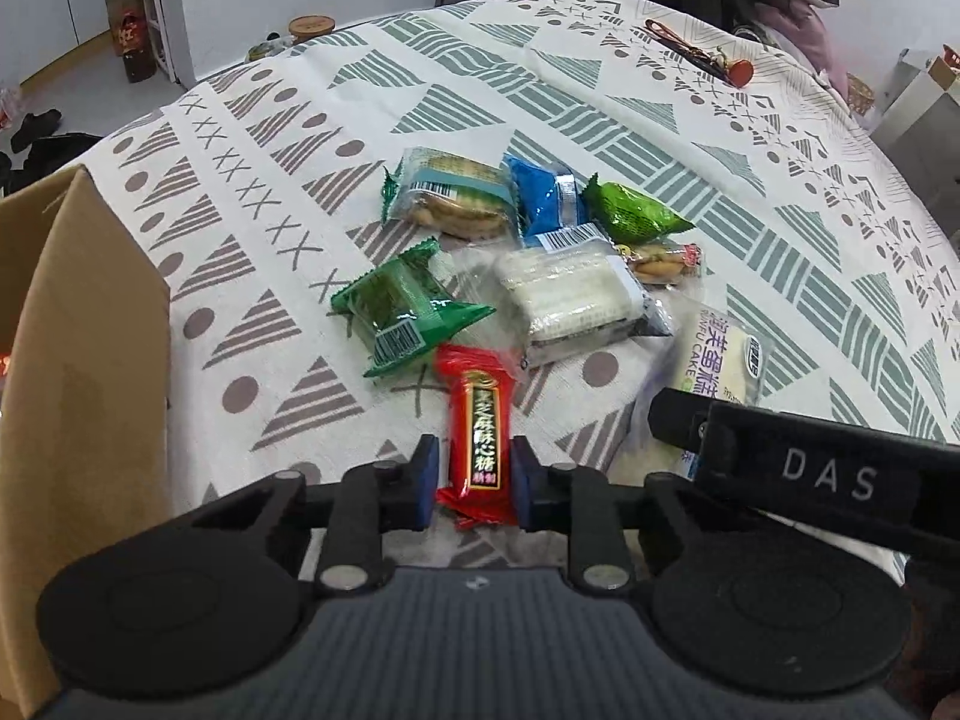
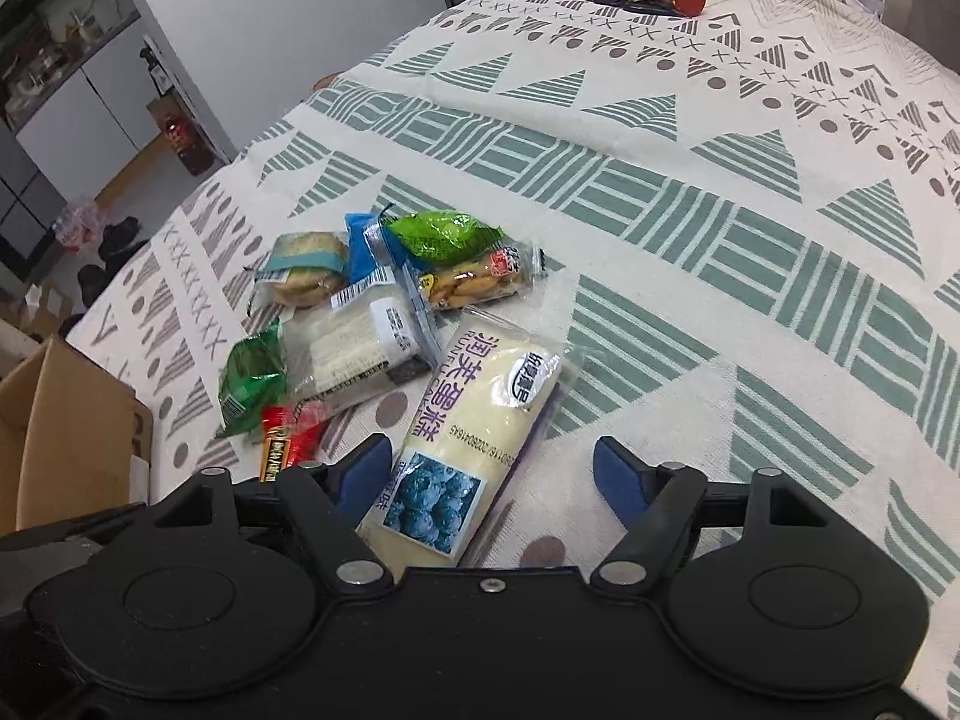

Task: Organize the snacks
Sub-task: 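Grasp the red chocolate bar with the left gripper while the right grasps the white cake pack, then carry both packs over the cardboard box and open both grippers to drop them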

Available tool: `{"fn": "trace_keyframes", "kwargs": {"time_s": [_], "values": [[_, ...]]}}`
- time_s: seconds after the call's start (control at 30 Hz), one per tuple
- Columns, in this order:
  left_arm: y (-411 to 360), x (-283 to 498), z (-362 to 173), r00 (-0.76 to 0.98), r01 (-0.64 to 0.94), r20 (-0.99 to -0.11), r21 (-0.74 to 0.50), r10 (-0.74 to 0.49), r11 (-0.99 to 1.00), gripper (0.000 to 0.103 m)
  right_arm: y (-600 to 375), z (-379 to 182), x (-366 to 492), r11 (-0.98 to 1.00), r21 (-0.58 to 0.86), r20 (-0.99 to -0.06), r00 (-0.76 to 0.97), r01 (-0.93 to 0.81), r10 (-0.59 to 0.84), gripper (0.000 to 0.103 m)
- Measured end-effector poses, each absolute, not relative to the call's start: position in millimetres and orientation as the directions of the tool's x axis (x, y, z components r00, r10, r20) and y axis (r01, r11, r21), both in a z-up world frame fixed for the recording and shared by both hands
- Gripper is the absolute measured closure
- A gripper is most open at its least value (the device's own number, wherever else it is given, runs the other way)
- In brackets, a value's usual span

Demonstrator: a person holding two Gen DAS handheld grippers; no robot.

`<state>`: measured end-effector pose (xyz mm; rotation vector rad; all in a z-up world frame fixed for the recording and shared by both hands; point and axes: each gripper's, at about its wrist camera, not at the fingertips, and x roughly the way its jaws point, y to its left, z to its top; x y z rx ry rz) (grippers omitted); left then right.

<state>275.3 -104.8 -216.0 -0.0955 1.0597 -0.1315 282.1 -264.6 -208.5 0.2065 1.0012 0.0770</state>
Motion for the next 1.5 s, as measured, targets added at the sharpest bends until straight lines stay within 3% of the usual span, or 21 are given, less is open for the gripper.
{"fn": "trace_keyframes", "kwargs": {"time_s": [0.17,0.23,0.43,1.13,1.5], "values": [[-102.7,266.8,-214.1,0.478,0.052,-0.864,-0.153,-0.16,0.987,0.084,-263.4,-204.5,271.6,0.982,0.189,-0.835,0.529,0.022,0.149,0.047],[-101.4,263.2,-212.3,0.474,0.044,-0.866,-0.161,-0.162,0.986,0.084,-261.5,-203.0,267.9,0.982,0.189,-0.836,0.525,0.004,0.159,0.062],[-94.8,249.6,-199.2,0.498,0.027,-0.852,-0.169,-0.16,0.985,0.084,-261.3,-196.3,257.1,0.982,0.186,-0.837,0.523,-0.002,0.16,0.072],[-62.5,193.6,-131.2,0.626,-0.047,-0.766,-0.224,-0.147,0.973,0.084,-248.3,-152.2,220.6,0.974,0.22,-0.762,0.616,-0.046,0.201,0.076],[-28.0,172.8,-108.1,0.688,-0.141,-0.721,-0.24,-0.079,0.96,0.084,-206.9,-127.8,209.0,0.962,0.249,-0.726,0.637,-0.11,0.26,0.076]]}}
